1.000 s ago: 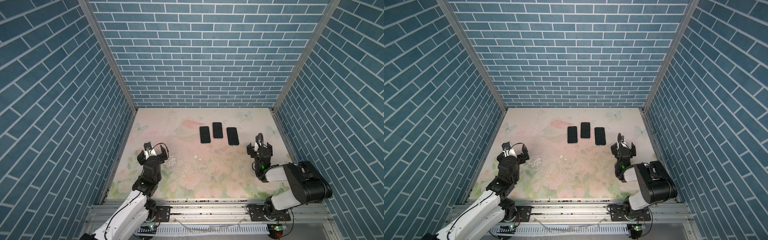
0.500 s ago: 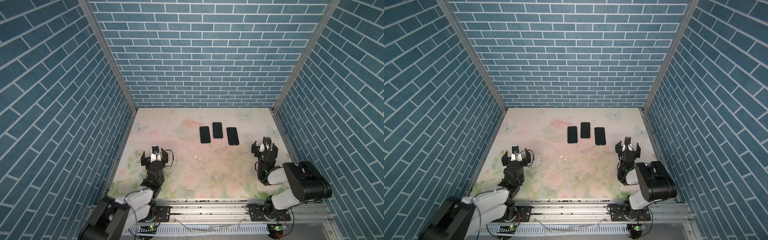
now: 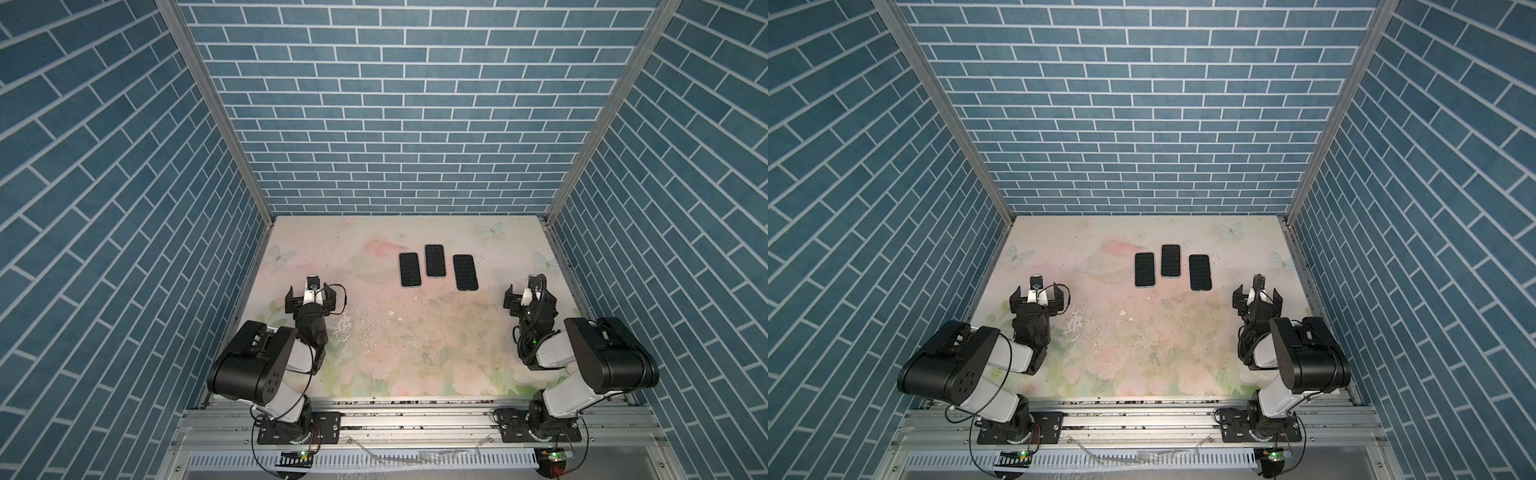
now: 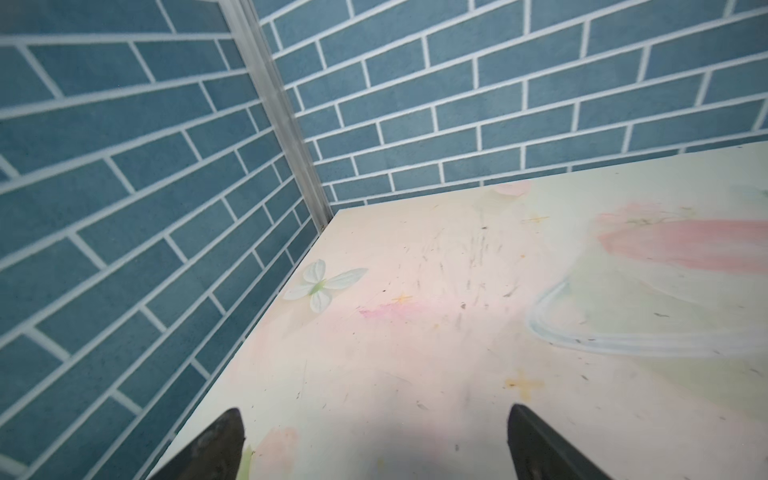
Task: Put the phone into the phone case
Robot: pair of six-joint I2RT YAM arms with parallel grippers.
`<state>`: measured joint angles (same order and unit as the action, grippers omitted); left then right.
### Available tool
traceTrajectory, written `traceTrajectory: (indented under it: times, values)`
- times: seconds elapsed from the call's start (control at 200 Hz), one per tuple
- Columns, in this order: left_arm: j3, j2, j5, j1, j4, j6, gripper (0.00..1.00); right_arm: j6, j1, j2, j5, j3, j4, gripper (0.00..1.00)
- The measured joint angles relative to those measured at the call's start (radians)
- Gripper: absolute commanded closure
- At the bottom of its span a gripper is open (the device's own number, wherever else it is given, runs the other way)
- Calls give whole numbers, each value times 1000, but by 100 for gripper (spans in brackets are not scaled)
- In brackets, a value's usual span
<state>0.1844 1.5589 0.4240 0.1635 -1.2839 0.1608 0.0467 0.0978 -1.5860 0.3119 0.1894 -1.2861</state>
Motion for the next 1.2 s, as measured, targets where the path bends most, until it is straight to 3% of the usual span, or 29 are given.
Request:
traceTrajectory:
  times: [0.2, 0.44, 0.62, 0.775, 0.805, 0.91, 1.2]
  values:
    - [133, -7, -87, -39, 208, -54, 0, -8, -6, 0, -17, 14, 23, 1]
    - [182, -20, -141, -74, 329, -90, 1, -52, -93, 18, -134, 180, 274, 2]
    - [182, -20, -163, -74, 357, -97, 1, -69, -112, 26, -193, 189, 357, 2]
    - [168, -23, -306, -81, 352, -58, 0, -65, -113, 29, -269, 165, 342, 5]
    - [168, -23, -326, -83, 354, -55, 1, -64, -113, 32, -294, 139, 311, 1]
    - [180, -24, -375, -114, 386, -65, 0, -54, -113, 36, -352, 74, 273, 1]
    - [195, -24, -396, -145, 412, -87, 0, -90, -155, 35, -320, 212, 386, 1]
